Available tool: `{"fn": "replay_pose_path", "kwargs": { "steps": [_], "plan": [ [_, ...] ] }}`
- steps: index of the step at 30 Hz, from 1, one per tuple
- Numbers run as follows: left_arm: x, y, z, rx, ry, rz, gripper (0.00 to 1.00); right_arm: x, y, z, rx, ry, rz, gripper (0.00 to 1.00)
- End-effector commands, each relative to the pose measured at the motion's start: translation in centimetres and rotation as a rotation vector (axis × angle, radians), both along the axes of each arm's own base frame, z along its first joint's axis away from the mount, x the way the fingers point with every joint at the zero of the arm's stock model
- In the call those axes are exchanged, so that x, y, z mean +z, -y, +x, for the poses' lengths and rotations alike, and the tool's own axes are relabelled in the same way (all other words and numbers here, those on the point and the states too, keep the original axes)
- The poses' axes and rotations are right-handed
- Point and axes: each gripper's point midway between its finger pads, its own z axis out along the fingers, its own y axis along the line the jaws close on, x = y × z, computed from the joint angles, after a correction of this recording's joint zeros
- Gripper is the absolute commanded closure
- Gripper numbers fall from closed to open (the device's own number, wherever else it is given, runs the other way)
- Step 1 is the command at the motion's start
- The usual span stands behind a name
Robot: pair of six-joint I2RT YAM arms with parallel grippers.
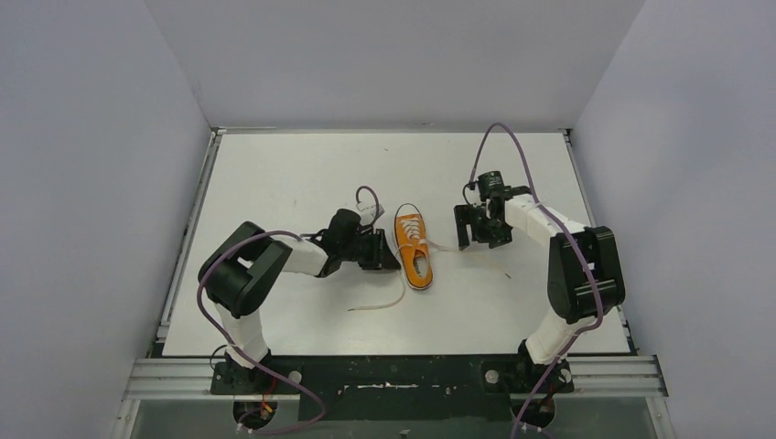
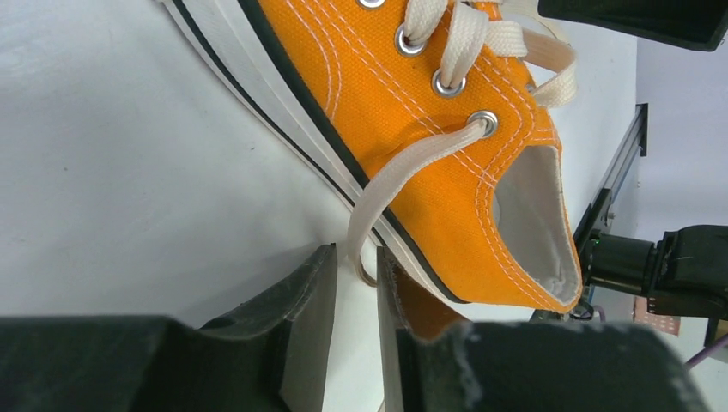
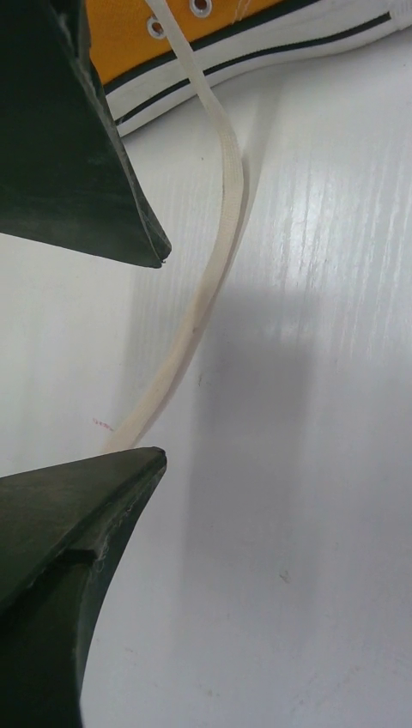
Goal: Tie the shoes
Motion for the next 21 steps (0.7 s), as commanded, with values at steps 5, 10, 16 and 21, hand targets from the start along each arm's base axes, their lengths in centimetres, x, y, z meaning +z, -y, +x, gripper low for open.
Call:
{"fn": "replay_pose_path", "kwargs": {
  "steps": [5,10,16,21],
  "plan": [
    [3.1,-0.6,2.1,0.009,0.112,0.017,0.92,-1.5,0.4,-0.1,-0.004,-0.015,-0.014,0.22],
    [5.7,-0.7,3.2,-0.009,0.165,0.032,0.95,-2.4,0.4,-0.3,-0.016,-0.031,-0.012,0.34],
    [8.2,-0.1,4.3,-0.029,0.190,0.012,0.98,-2.3,0.1,-0.8,-0.025,0.005,0.019,0.60],
    [9.3,-0.1,4.6,-0.030,0.210,0.018,0.99,-0.4,0.1,-0.6,-0.015,0.072,0.035,0.94]
  ]
}}
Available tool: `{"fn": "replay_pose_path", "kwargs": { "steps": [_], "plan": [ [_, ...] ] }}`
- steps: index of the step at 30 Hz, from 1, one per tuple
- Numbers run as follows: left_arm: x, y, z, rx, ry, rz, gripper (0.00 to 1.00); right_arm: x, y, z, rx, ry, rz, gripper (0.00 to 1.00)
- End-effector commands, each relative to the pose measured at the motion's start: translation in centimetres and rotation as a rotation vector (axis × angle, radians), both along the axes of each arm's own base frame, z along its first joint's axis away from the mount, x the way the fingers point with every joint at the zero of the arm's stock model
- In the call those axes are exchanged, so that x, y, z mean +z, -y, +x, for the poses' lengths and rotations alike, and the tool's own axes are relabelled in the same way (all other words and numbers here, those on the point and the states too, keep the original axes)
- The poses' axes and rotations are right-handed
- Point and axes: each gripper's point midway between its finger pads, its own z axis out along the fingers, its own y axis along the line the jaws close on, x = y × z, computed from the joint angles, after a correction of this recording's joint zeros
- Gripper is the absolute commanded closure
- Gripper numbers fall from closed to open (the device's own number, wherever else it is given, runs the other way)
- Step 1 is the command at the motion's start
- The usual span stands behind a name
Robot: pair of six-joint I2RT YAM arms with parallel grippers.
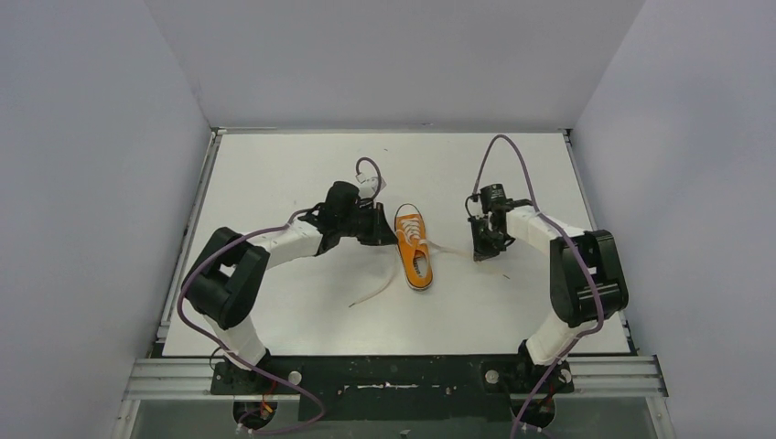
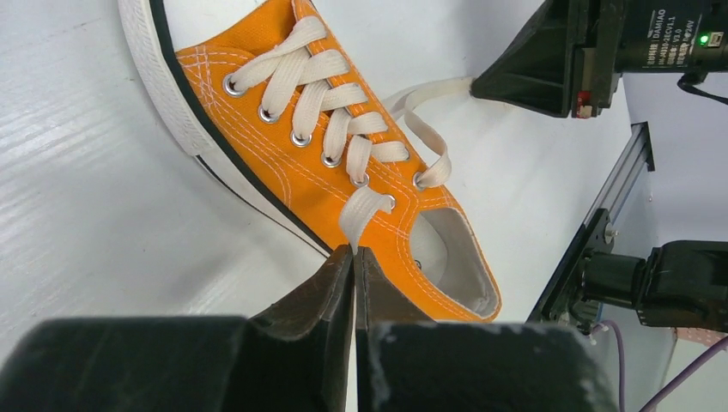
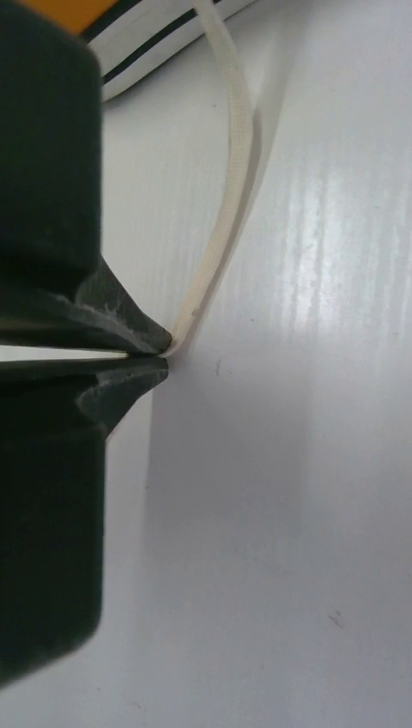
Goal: Tie the shoes
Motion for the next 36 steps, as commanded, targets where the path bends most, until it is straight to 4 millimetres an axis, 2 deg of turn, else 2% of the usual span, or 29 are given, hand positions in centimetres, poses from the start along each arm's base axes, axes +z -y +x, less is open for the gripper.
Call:
{"fn": "replay_pose_path", "kwargs": {
  "steps": [1,3,5,6,8,9,10,12,14,16,19,25,29,34,36],
  "plan": [
    [3.3,0.1,0.7,-0.024,0.086,-0.018,0.99,2.9,-0.8,1.2,0.011,0.110,0.051,0.98],
    [3.7,0.1,0.9,-0.031,0.121,-0.008,0.99,4.2,-1.5,0.8,0.031,0.120,0.086,1.00],
    [3.7,0.2,1.1,-0.047,0.138,-0.002,0.99,5.1,-1.1,0.5,-0.006,0.123,0.063,1.00],
    [3.7,0.3,1.2,-0.057,0.139,0.004,0.99,5.0,-0.5,0.3,-0.036,0.104,0.037,0.92],
    [3.8,0.5,1.4,-0.077,0.143,0.011,1.00,5.0,1.0,0.1,-0.063,0.074,-0.054,0.56],
    [4.0,0.6,1.4,-0.082,0.147,0.010,1.00,5.1,0.9,0.5,-0.023,0.097,-0.067,0.46],
    [4.1,0.6,1.6,-0.079,0.151,0.010,1.00,5.4,0.2,1.5,0.033,0.158,-0.066,0.43],
    [4.0,0.5,1.6,-0.081,0.155,0.012,1.00,6.0,-1.7,3.1,0.188,0.284,-0.056,0.42],
    [3.9,0.5,1.7,-0.084,0.156,0.014,1.00,5.7,-3.2,4.2,0.312,0.356,-0.033,0.42],
    [3.8,0.6,1.8,-0.089,0.156,0.009,0.99,5.6,-5.1,4.8,0.462,0.366,0.049,0.43],
    [3.7,0.8,1.7,-0.105,0.157,0.001,0.95,4.6,-6.3,5.0,0.585,0.301,0.149,0.47],
    [4.0,1.4,1.9,-0.133,0.169,-0.016,0.95,2.7,-7.5,5.0,0.686,0.246,0.199,0.49],
    [4.3,1.4,2.3,-0.132,0.179,-0.022,0.96,1.6,-8.3,4.2,0.727,0.202,0.226,0.50],
    [4.4,1.2,2.6,-0.130,0.176,-0.029,0.96,0.5,-8.7,3.7,0.747,0.203,0.150,0.50],
    [4.4,0.9,2.7,-0.123,0.186,-0.030,0.96,-0.1,-8.2,3.7,0.756,0.220,0.039,0.52]
  ]
}}
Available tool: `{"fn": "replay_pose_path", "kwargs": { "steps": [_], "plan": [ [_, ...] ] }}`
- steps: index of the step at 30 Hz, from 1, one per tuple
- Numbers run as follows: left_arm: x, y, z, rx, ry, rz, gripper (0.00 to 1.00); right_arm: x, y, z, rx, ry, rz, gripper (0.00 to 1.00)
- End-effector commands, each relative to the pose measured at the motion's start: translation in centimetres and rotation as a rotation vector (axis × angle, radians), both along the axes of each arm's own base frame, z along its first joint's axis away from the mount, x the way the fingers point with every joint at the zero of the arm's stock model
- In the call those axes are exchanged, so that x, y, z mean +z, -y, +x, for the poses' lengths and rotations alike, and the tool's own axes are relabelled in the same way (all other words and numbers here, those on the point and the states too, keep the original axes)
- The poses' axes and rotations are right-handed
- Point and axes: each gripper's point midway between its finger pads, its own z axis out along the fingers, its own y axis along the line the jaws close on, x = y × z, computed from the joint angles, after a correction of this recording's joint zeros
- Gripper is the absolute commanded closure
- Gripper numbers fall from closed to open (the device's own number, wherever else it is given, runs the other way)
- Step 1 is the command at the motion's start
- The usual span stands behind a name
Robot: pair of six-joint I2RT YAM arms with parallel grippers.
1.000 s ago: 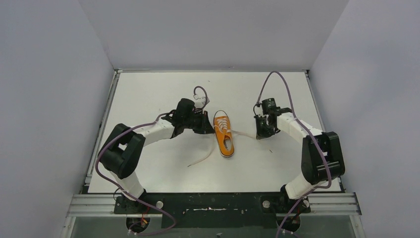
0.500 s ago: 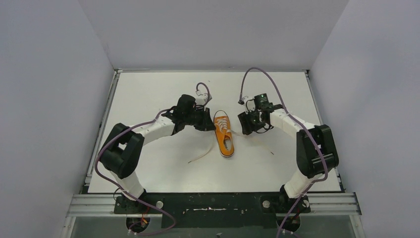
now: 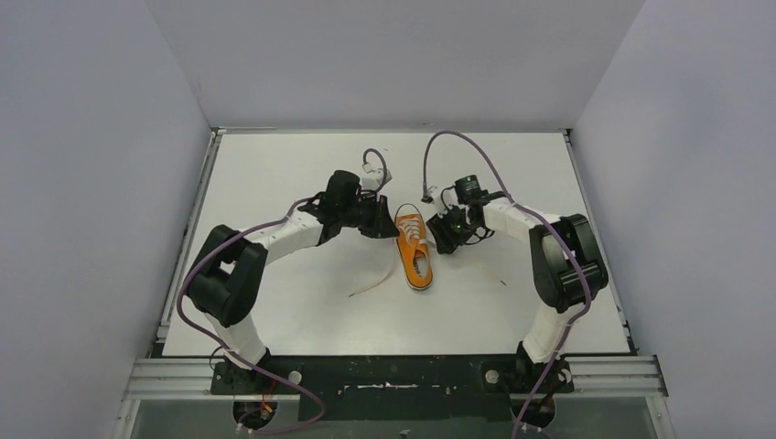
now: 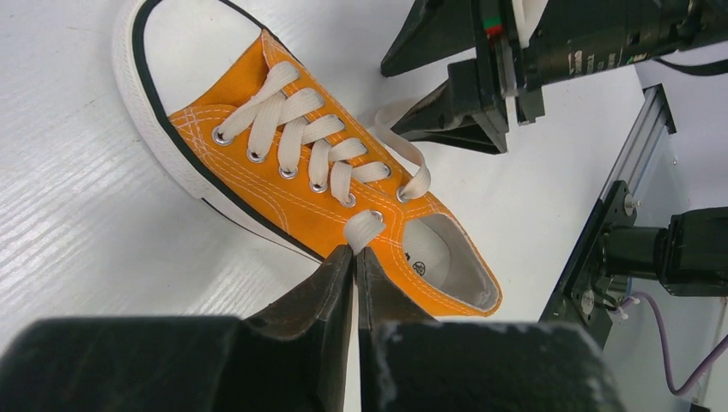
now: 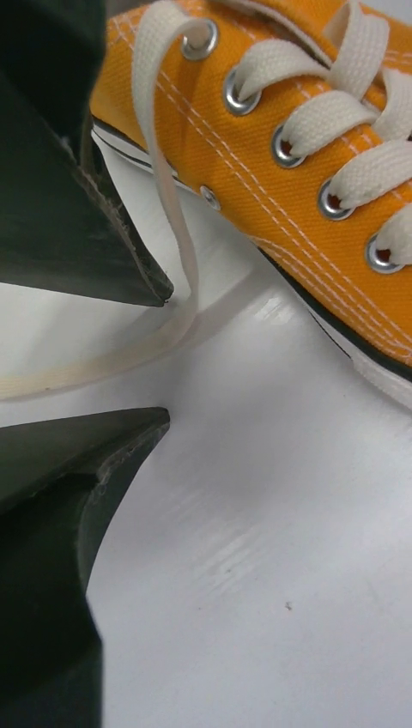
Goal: Tie the shoes
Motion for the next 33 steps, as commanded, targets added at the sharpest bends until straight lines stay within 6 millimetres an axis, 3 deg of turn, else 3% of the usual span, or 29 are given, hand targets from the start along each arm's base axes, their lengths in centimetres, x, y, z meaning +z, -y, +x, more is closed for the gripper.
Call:
{"fn": "replay_pose_path", "kwargs": {
  "steps": [1,5,7,10,16,21,24,33],
  "plan": [
    [2.5,0.5,1.6,-0.015,0.092,-0.064,0.96,-0.7,0.1,0.5,0.025,0.113,-0.114,0.54],
    [2.8,0.4,1.5,-0.029,0.139,-0.090,0.95,-0.1,0.4,0.2,0.017,0.156,-0.092,0.90],
    [2.9,0.6,1.5,-0.039,0.162,-0.103,0.94,1.3,0.0,0.5,0.013,0.203,-0.051,1.00],
    [3.3,1.0,1.6,-0.051,0.220,-0.140,0.96,4.3,-0.9,0.4,-0.009,0.235,0.058,1.00],
    [4.1,2.2,1.6,-0.098,0.321,-0.172,0.95,10.9,-2.9,-2.0,-0.004,0.292,0.246,1.00],
    [4.7,2.9,1.5,-0.123,0.362,-0.198,0.93,14.2,-3.3,-2.8,0.004,0.300,0.300,1.00],
    [4.7,3.2,1.0,-0.148,0.403,-0.211,0.93,15.5,-4.0,-2.4,0.003,0.319,0.341,1.00],
    [4.3,4.1,0.4,-0.203,0.416,-0.259,0.93,15.8,-5.5,-1.3,0.005,0.288,0.393,1.00]
  ]
}}
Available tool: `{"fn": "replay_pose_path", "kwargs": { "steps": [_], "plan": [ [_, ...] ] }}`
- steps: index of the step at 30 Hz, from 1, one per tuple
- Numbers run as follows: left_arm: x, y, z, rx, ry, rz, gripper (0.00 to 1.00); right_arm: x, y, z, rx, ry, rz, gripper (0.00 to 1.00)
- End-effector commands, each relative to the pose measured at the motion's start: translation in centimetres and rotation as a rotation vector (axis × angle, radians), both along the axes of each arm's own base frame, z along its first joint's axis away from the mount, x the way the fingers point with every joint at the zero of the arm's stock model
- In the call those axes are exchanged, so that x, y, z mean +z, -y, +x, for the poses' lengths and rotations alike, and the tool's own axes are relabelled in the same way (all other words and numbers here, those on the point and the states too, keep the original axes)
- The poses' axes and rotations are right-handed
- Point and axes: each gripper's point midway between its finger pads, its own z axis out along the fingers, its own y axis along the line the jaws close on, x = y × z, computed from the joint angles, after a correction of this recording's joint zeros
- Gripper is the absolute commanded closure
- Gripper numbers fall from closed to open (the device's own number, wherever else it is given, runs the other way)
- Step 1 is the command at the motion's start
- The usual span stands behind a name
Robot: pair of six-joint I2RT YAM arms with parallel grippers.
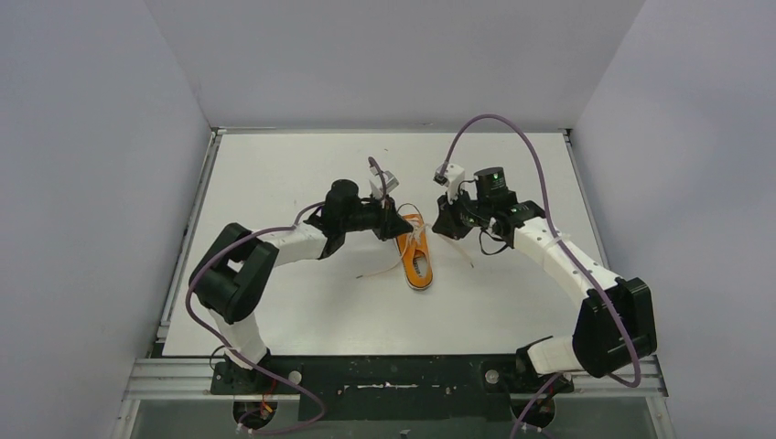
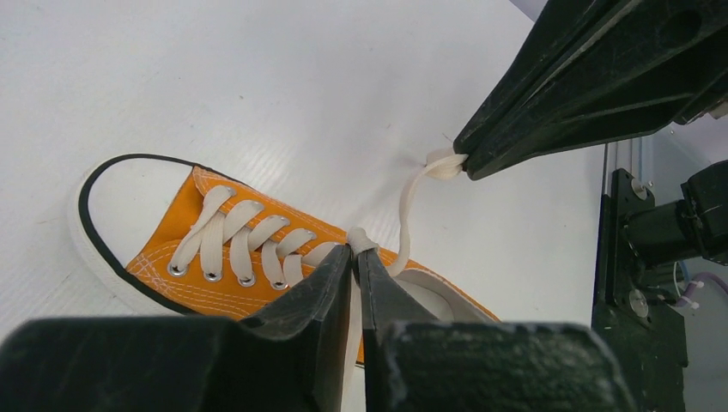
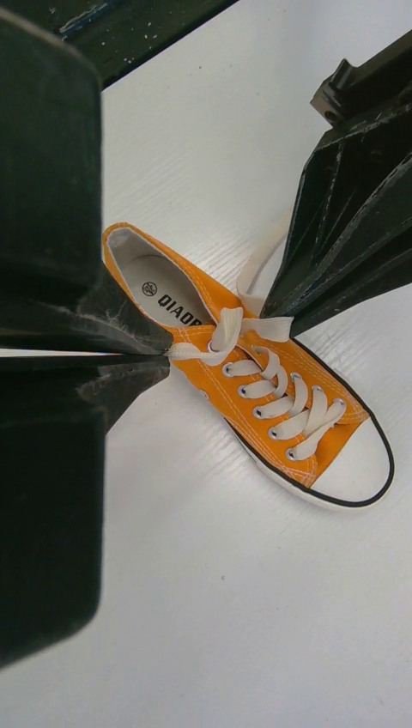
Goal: Tie the shoes
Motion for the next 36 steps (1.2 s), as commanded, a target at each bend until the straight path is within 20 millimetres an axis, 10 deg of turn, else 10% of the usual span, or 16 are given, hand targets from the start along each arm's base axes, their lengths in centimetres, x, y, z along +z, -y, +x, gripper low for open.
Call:
{"fn": "replay_pose_path", "kwargs": {
  "steps": [1,36],
  "plan": [
    [2.0,1.1,0.0,-0.062,0.093,-0.078,0.93,2.6,-1.7,1.3,0.027,0.053,0.069,1.00],
    [1.5,2.5,-0.1,-0.101,0.030,-0.133,0.62,2.3,-2.3,1.9,0.046,0.049,0.067,1.00]
  ]
}}
